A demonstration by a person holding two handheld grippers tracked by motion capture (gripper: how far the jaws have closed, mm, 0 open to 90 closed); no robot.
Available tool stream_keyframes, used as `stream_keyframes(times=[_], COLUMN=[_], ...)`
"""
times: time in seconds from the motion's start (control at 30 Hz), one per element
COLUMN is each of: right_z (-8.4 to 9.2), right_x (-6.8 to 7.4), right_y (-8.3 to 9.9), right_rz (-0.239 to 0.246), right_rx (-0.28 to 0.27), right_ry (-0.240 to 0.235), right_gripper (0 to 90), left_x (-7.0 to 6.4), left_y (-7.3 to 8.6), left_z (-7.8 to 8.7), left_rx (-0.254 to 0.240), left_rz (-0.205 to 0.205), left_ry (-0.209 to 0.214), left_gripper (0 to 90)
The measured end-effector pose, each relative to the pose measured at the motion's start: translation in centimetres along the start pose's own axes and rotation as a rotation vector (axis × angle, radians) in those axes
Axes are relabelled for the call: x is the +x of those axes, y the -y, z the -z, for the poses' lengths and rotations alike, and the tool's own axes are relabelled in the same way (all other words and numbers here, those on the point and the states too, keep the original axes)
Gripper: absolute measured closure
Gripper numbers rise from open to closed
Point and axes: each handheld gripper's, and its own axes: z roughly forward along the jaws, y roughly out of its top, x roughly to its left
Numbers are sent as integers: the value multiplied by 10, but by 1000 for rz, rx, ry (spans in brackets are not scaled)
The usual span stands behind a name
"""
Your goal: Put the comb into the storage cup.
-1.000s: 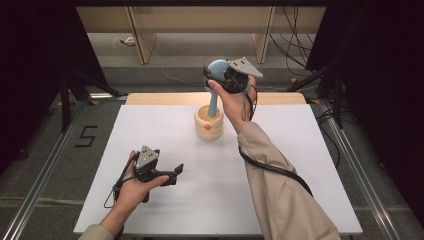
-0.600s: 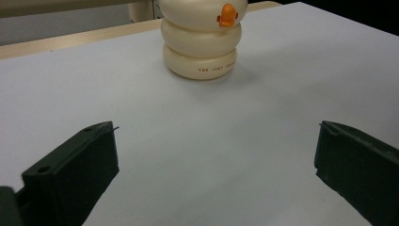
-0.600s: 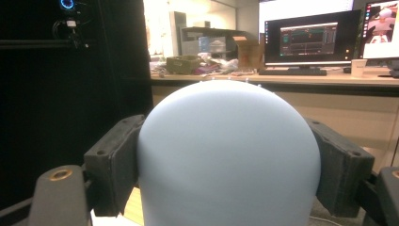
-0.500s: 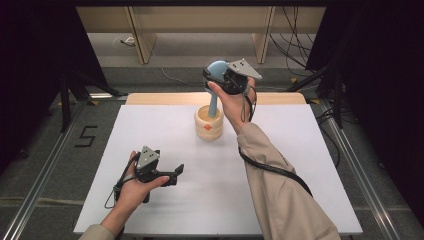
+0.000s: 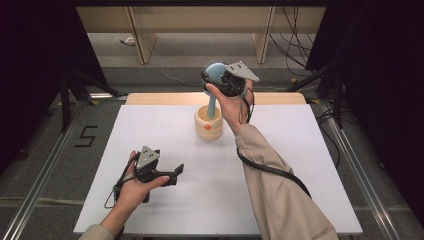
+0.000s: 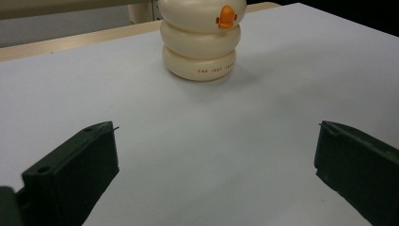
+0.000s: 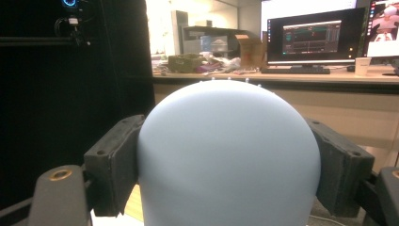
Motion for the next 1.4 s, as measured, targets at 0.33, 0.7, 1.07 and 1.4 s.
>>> stream_keyframes(times=[0.33, 0.7, 1.07, 1.4], right_z=[-3, -2, -1, -2], right_x=[3, -1, -4, -2], right_y=[8, 13, 16, 22], right_rz=[4, 3, -3, -4], right_rx=[9, 14, 9, 13], right_ry=[-10, 2, 0, 2], right_gripper=[216, 216, 216, 216], left_x=[-1, 0, -1, -1], left_y=[1, 0, 0, -1], left_z=[-1, 0, 0, 1], left_rx=[1, -4, -7, -11], left_rz=[-4, 4, 0, -5], left_ry=[0, -6, -6, -6], left_gripper=[0, 0, 0, 0])
